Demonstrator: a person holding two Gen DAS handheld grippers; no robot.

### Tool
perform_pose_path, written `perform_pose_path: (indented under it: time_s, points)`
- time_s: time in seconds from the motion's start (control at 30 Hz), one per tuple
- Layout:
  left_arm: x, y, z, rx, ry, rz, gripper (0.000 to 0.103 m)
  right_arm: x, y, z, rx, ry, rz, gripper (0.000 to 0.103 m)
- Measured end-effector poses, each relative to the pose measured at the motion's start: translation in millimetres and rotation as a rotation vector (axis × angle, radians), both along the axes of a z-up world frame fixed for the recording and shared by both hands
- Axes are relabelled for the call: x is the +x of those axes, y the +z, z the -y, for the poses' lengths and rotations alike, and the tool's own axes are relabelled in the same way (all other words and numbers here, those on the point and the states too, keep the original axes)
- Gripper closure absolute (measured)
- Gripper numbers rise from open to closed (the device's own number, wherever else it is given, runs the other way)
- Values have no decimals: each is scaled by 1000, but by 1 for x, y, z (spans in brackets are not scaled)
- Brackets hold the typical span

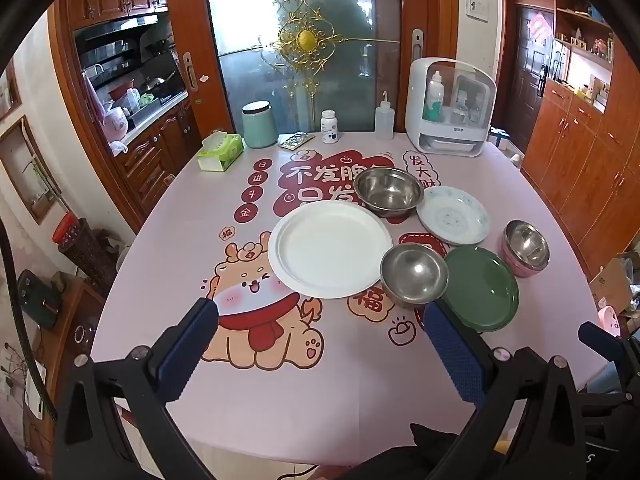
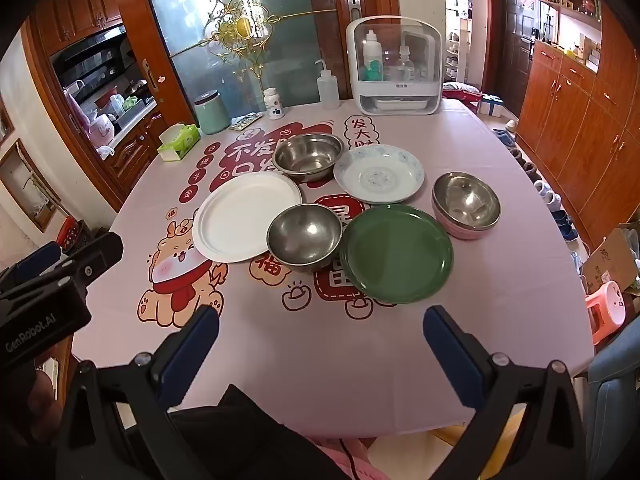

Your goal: Organize plates and bowls

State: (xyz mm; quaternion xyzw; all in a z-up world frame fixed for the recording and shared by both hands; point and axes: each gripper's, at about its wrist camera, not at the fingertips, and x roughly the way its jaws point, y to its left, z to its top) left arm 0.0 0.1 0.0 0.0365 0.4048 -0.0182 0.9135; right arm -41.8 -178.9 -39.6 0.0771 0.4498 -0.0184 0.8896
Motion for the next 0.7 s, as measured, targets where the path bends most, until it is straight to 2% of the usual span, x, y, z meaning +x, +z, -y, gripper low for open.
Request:
perform_pose_path:
  time_s: [0.7]
  points:
    - [0,-1,-2,5,22,12,1,1,1,1,-6,0,-3,1]
